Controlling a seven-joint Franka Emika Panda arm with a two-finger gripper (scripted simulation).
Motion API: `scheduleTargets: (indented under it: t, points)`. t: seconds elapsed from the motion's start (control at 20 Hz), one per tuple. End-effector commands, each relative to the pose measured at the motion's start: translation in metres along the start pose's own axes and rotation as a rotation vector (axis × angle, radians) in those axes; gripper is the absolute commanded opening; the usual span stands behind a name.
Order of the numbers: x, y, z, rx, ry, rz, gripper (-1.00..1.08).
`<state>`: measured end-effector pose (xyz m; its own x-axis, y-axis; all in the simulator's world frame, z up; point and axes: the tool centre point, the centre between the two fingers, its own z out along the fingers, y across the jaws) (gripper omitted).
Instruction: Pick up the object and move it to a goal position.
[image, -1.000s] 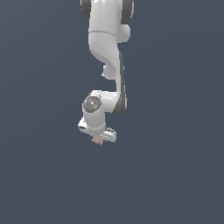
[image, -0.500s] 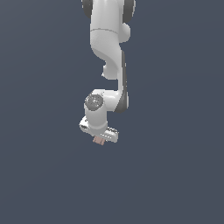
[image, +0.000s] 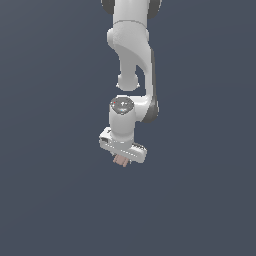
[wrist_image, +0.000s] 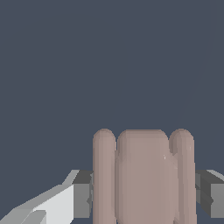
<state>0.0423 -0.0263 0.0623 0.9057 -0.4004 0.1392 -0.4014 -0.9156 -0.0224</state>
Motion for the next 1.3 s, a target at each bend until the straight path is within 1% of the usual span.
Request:
scheduleTargets:
  t: [0.0, 0.5, 1.25]
  points:
    - [0.003, -0.017, -0.015, 0.006, 0.04, 0.022, -1.0]
    - [0.014, -0.078, -0.075, 0.024, 0.199, 0.109, -1.0]
    - [0.022, -0.153, -0.155, 0.041, 0.404, 0.219, -1.0]
